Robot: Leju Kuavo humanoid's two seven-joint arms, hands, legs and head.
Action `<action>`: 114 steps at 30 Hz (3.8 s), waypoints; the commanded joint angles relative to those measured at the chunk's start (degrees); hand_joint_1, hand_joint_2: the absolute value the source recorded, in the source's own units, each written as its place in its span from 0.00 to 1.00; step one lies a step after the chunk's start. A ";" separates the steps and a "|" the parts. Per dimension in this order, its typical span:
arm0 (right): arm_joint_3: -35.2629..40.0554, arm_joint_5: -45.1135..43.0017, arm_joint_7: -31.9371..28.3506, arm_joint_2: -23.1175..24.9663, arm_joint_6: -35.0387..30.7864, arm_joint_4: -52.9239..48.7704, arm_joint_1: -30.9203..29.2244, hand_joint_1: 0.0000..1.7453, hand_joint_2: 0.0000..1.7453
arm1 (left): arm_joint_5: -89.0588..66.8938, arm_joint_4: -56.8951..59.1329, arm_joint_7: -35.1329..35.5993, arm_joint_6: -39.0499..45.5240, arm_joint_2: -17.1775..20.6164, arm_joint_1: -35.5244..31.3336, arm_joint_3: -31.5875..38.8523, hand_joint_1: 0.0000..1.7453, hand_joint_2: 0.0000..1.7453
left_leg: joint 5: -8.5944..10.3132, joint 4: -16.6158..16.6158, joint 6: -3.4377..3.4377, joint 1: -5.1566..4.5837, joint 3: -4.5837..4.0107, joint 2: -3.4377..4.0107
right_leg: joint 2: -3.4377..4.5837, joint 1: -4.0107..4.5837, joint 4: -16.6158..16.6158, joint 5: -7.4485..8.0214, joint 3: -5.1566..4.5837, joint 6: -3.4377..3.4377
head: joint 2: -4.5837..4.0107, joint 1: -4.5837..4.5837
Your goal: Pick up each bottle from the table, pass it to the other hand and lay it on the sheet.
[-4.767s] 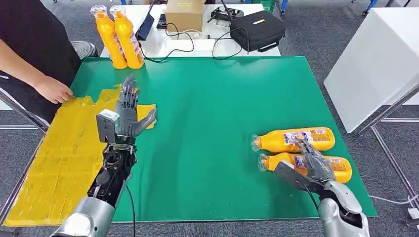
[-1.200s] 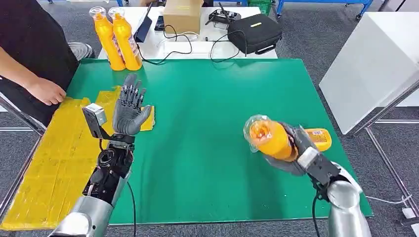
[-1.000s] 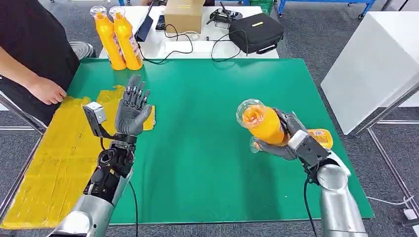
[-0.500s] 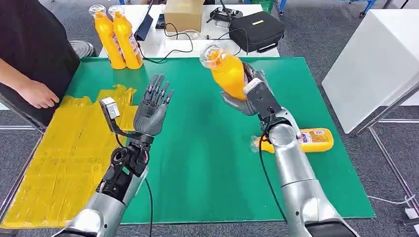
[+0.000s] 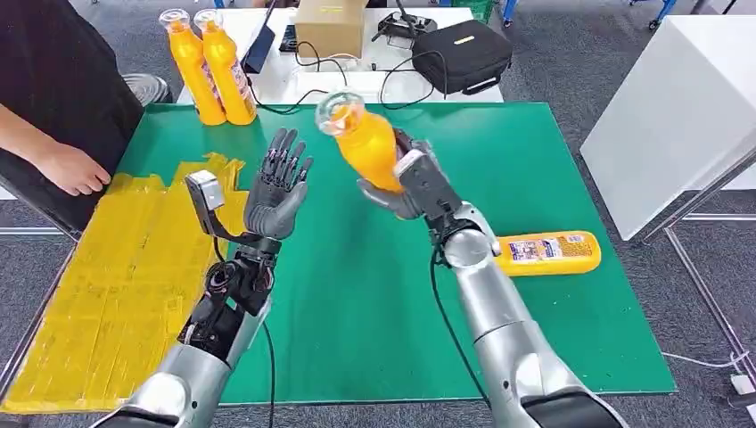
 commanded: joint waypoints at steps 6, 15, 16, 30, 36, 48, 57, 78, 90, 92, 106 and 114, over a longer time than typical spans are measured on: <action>16.60 -10.89 4.74 1.45 -4.50 13.49 -7.64 1.00 1.00 | -2.71 0.42 -0.09 0.98 -1.37 -2.10 0.97 0.00 1.00 | -0.01 0.04 0.02 -0.04 0.03 -0.03 | 0.02 -0.03 0.06 -0.04 0.05 -0.12 | 0.00 0.02; 19.74 -13.76 6.72 1.45 -8.65 18.29 -9.63 1.00 1.00 | -3.04 2.02 0.82 -0.05 -3.31 -3.78 -1.07 0.00 1.00 | -0.01 0.07 0.03 -0.03 0.03 -0.16 | -0.10 -0.01 0.08 -0.08 0.07 -0.13 | 0.00 0.00; 17.77 -12.53 6.24 1.45 -8.62 19.71 -10.14 1.00 1.00 | -2.90 2.36 0.47 -0.14 -3.32 -3.85 -1.70 0.00 1.00 | 0.02 0.04 0.01 -0.02 0.00 -0.14 | -0.10 -0.01 0.04 -0.05 0.03 -0.09 | 0.00 0.00; 12.76 -6.39 8.27 1.45 -7.76 23.74 -12.41 1.00 1.00 | -1.75 2.13 0.43 -0.66 -3.90 -3.78 -4.24 0.00 1.00 | 0.00 0.05 0.04 -0.04 0.07 -0.21 | -0.15 -0.02 0.06 -0.10 0.07 -0.14 | 0.00 0.00; 17.58 -7.33 10.52 1.45 -7.22 21.58 -11.99 1.00 1.00 | -2.58 0.25 1.50 0.66 -3.93 -3.33 -5.23 0.00 1.00 | -0.02 0.07 0.03 -0.02 0.04 -0.18 | -0.12 0.00 0.06 -0.10 0.03 -0.13 | 0.00 0.00; 45.44 -26.50 17.70 1.45 -10.63 16.09 -11.74 1.00 1.00 | -4.74 3.54 0.14 2.88 -3.41 -6.75 -5.83 0.00 1.00 | 0.01 0.07 0.01 -0.01 -0.01 -0.13 | -0.08 0.01 0.07 -0.08 -0.04 -0.13 | 0.00 0.02; 57.98 -35.34 19.71 1.45 -11.82 13.86 -13.38 1.00 1.00 | -6.18 3.57 0.46 2.89 -2.67 -7.04 -4.80 0.00 1.00 | -0.05 0.10 0.03 0.00 0.08 -0.15 | -0.08 0.02 0.12 -0.15 0.04 -0.19 | 0.00 0.00; 63.65 -36.89 21.77 1.45 -13.12 12.69 -12.72 1.00 1.00 | -8.41 2.84 0.70 4.21 -2.68 -6.73 -4.38 1.00 1.00 | 0.03 0.04 -0.01 0.03 -0.04 -0.16 | -0.11 0.05 0.02 -0.07 -0.04 -0.12 | 0.00 0.00; 63.60 -37.65 20.89 1.45 -13.05 13.97 -12.98 1.00 1.00 | -8.04 0.03 -0.44 4.02 -2.61 -4.28 -3.09 1.00 1.00 | 0.01 0.04 0.00 0.00 0.01 -0.15 | -0.10 0.02 0.04 -0.09 -0.01 -0.14 | 0.00 -0.02; 63.58 -37.75 20.97 1.45 -12.93 13.93 -13.10 1.00 1.00 | -7.78 -0.24 -0.45 3.76 -2.37 -4.11 -2.84 1.00 1.00 | -0.11 0.10 0.06 -0.01 0.20 -0.25 | -0.14 0.02 0.13 -0.24 0.19 -0.25 | 0.00 0.00; 47.34 -35.62 11.12 1.45 -14.40 20.11 -16.52 0.00 0.00 | -7.57 -4.22 -2.24 6.54 0.92 -0.46 1.35 1.00 1.00 | -0.03 0.07 0.00 -0.01 0.04 -0.04 | 0.03 0.01 0.10 -0.10 -0.02 -0.17 | 0.00 0.00; 16.43 -9.19 10.85 -0.48 -5.70 8.85 -10.08 0.00 0.00 | -10.38 -9.38 -3.94 9.88 1.48 3.06 3.64 1.00 1.00 | 0.01 0.02 0.00 0.00 -0.02 -0.07 | -0.01 0.02 0.03 -0.05 -0.02 -0.13 | 0.00 0.02</action>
